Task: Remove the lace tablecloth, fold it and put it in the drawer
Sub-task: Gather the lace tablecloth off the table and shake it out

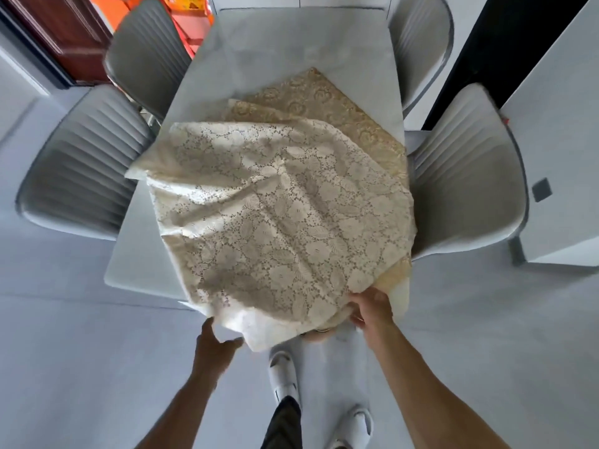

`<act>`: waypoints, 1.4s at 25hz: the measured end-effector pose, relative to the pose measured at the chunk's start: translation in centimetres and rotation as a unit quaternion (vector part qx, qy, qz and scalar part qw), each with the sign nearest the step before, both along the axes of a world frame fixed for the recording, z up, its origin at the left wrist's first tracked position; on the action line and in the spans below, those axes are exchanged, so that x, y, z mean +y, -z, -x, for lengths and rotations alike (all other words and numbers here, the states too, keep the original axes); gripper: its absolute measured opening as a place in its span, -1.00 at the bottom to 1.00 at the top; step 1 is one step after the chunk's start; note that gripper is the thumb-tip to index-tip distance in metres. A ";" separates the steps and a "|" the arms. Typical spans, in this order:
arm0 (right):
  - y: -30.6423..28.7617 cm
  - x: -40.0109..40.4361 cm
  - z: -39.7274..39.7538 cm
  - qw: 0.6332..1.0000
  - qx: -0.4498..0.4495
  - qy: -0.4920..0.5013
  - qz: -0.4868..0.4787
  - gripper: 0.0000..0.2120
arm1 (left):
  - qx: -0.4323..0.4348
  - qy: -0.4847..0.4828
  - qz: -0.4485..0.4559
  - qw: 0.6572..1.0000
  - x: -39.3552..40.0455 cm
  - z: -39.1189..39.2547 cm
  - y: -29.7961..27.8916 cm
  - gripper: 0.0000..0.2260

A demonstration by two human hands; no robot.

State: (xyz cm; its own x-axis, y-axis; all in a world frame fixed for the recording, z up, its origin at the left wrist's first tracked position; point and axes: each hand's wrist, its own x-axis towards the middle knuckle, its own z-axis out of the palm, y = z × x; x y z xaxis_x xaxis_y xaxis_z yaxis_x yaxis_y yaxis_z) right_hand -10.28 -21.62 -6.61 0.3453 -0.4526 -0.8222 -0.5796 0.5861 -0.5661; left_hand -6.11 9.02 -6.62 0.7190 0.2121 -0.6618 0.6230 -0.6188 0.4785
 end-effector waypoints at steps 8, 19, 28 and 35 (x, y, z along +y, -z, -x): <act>-0.2 -1.4 -2.7 0.979 0.027 0.191 -0.064 -0.55 | -0.231 0.180 -0.063 0.954 -6.3 0.0 -1.4 -0.50; -1.1 -9.6 -6.0 0.985 -0.046 0.169 0.002 -0.70 | -0.149 0.477 -0.014 0.866 -21.9 -1.8 -2.1 -0.68; -6.5 -11.1 -7.4 0.909 -0.082 -0.175 0.369 -0.57 | -0.180 0.462 0.063 0.866 -26.2 -10.7 -6.2 -0.86; -5.9 -16.1 -8.9 0.890 -0.078 -0.282 0.350 -0.83 | -0.093 0.321 0.203 0.920 -40.6 -16.4 -9.7 -0.61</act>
